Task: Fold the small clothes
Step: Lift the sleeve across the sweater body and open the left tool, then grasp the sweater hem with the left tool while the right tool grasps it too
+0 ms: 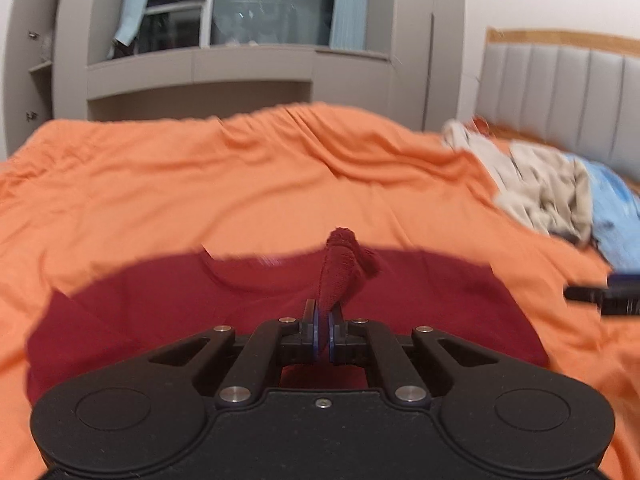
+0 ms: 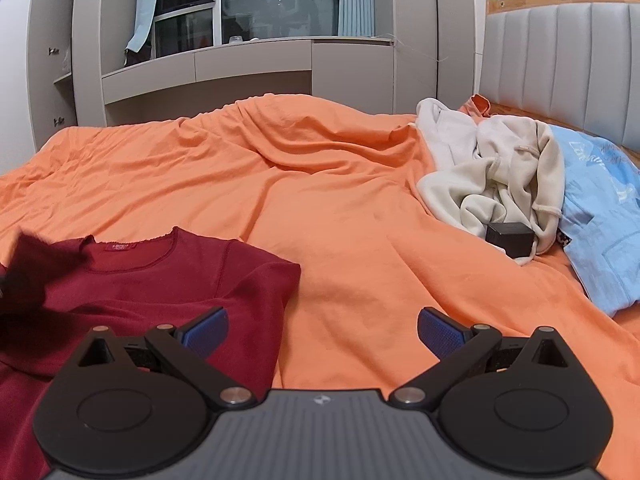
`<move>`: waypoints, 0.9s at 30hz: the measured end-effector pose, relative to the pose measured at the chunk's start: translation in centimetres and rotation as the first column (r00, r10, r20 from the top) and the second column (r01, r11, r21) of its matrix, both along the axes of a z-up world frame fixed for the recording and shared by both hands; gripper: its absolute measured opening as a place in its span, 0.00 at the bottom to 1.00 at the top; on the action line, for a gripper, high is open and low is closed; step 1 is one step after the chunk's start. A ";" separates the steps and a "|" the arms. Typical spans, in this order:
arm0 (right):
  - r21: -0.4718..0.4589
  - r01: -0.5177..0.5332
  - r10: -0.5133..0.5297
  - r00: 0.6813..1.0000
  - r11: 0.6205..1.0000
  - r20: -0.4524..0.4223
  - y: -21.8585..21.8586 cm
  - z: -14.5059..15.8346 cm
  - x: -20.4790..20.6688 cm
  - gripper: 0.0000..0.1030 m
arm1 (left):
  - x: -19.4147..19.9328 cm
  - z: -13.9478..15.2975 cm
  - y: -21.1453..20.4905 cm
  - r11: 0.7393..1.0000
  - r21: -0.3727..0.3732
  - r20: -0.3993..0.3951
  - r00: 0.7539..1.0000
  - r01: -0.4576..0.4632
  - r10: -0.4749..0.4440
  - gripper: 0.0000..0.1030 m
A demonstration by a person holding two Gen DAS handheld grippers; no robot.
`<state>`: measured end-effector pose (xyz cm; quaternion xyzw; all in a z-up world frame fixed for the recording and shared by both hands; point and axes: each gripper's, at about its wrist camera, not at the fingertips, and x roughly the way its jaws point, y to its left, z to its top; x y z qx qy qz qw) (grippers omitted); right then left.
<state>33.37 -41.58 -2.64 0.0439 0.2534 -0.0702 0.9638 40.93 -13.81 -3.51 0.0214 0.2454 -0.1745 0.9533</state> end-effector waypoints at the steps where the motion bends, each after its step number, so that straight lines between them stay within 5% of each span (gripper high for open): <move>1: 0.003 0.000 0.000 1.000 1.000 0.000 0.0 0.0 0.0 1.00 | -0.1 -0.5 -0.5 1.000 0.006 -0.014 1.000 0.008 -0.008 0.04; 7: 0.007 -0.011 0.011 1.000 1.000 -0.011 0.3 -0.2 0.2 1.00 | 0.1 -2.0 -0.7 0.998 0.005 -0.089 0.995 0.055 -0.054 0.08; 13: 0.015 -0.027 0.028 0.999 1.000 -0.025 0.8 -0.5 0.5 1.00 | 0.3 -2.1 0.4 0.994 -0.030 -0.187 0.976 0.105 -0.109 0.46; 15: 0.014 -0.038 0.038 0.999 0.999 -0.028 1.0 -0.7 0.6 1.00 | 0.1 -1.9 1.0 0.993 -0.044 -0.193 0.975 0.107 -0.113 0.71; 18: 0.011 -0.064 0.064 0.998 0.998 -0.030 1.6 -0.8 0.7 1.00 | -0.5 -1.0 2.4 0.993 -0.072 -0.185 0.976 0.099 -0.111 0.88; 21: 0.009 -0.098 0.098 0.995 0.995 -0.032 2.4 -1.1 0.8 1.00 | -1.1 0.0 4.2 0.996 -0.066 -0.170 0.983 0.063 -0.073 0.98; 27: -0.038 -0.172 0.170 0.984 0.984 -0.050 5.0 -1.9 1.1 1.00 | -1.6 1.6 10.5 0.994 -0.010 -0.143 0.984 -0.107 0.104 0.99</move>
